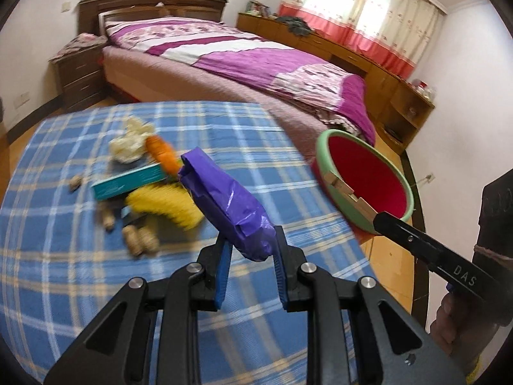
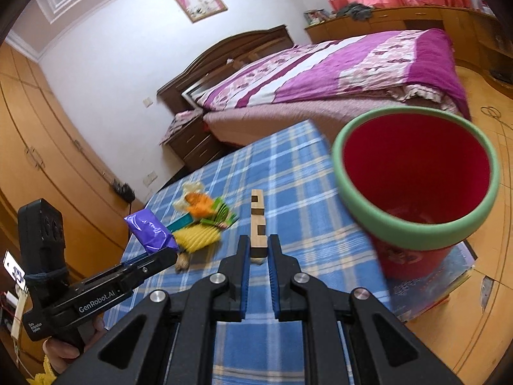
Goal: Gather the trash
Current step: 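Carry the purple bag and wooden stick over the red bucket and open both tools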
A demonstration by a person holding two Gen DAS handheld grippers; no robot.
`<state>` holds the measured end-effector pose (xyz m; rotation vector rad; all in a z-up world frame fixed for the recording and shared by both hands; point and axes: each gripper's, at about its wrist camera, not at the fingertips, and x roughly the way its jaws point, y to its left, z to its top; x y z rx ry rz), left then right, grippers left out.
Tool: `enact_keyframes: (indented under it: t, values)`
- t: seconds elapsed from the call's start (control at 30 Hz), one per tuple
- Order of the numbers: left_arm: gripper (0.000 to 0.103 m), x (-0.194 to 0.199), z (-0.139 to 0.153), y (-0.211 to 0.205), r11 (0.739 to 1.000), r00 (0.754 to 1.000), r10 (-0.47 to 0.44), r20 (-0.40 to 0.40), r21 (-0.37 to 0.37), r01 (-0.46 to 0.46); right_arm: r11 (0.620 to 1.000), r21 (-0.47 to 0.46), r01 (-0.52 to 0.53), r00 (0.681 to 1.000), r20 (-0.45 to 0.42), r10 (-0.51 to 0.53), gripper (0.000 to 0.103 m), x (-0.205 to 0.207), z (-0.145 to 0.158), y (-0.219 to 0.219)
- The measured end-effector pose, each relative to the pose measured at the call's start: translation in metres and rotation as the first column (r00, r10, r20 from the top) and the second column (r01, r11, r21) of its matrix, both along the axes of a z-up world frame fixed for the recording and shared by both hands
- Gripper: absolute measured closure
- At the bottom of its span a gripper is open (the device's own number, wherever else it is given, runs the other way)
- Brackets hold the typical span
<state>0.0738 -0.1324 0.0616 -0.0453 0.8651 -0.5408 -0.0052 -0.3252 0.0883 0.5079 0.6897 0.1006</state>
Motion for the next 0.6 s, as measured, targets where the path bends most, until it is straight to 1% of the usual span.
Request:
enact_keyframes:
  t: [0.3,0.47,0.6]
  values:
    - [0.078,0.005,0.013,-0.062,0.994,0.994,-0.106,0.040,0.012,0.105,0.996,0.008,0.094,0.995,0.024,-0.094,0.090,-0.005,0.003,-0.049]
    - [0.078,0.008,0.019,-0.089,0.989,0.987,-0.150,0.060,0.028,0.148,0.989,-0.010,0.148,0.988,0.046,-0.148,0.090,-0.009,0.008,-0.071]
    - [0.078,0.010,0.018,-0.106,0.983,0.982,-0.180,0.058,0.044,0.178,0.984,-0.010,0.180,0.982,0.052,-0.179,0.090,-0.010,0.008,-0.088]
